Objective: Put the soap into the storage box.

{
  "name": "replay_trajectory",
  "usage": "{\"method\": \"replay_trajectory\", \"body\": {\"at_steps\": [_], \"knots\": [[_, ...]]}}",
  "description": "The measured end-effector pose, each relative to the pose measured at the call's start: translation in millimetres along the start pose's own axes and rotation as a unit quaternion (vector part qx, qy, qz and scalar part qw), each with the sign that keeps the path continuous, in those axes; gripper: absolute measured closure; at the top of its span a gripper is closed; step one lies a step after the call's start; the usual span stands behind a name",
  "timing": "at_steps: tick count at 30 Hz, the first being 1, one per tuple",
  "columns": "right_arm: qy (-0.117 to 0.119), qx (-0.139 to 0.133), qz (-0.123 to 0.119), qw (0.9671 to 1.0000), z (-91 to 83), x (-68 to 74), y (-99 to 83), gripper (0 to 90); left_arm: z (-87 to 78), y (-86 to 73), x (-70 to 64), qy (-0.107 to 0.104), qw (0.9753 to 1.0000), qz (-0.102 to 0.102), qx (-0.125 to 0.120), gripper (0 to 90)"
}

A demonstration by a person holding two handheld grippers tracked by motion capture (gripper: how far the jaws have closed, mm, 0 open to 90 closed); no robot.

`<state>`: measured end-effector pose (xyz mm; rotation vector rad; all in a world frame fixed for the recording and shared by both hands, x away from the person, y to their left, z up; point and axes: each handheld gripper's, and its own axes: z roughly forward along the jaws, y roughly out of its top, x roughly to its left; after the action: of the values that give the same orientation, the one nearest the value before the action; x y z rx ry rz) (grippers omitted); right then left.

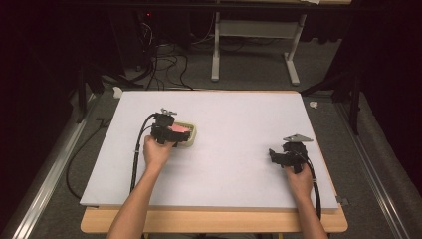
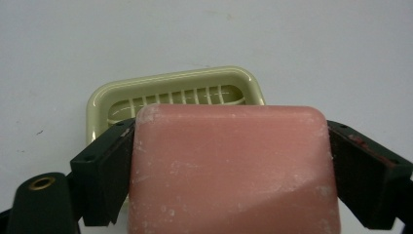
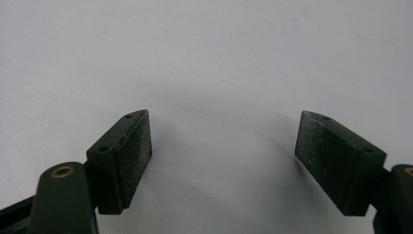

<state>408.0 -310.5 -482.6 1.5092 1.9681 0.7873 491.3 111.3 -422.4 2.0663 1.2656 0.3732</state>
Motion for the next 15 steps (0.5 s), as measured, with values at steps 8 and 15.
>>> {"method": "replay_trajectory", "body": {"at_steps": [8, 15], "knots": [[0.0, 0.0, 0.0, 1.0, 0.0, 0.2, 0.0, 21.8, 14.9, -1.2, 5.5, 0.027, 0.9995, -0.01, 0.01, 14.1], [0.001, 0.001, -0.002, 1.0, -0.2, 0.4, 0.0, 21.9, 19.6, 4.6, 4.6, 0.034, 0.9993, -0.01, 0.011, 14.1]]}}
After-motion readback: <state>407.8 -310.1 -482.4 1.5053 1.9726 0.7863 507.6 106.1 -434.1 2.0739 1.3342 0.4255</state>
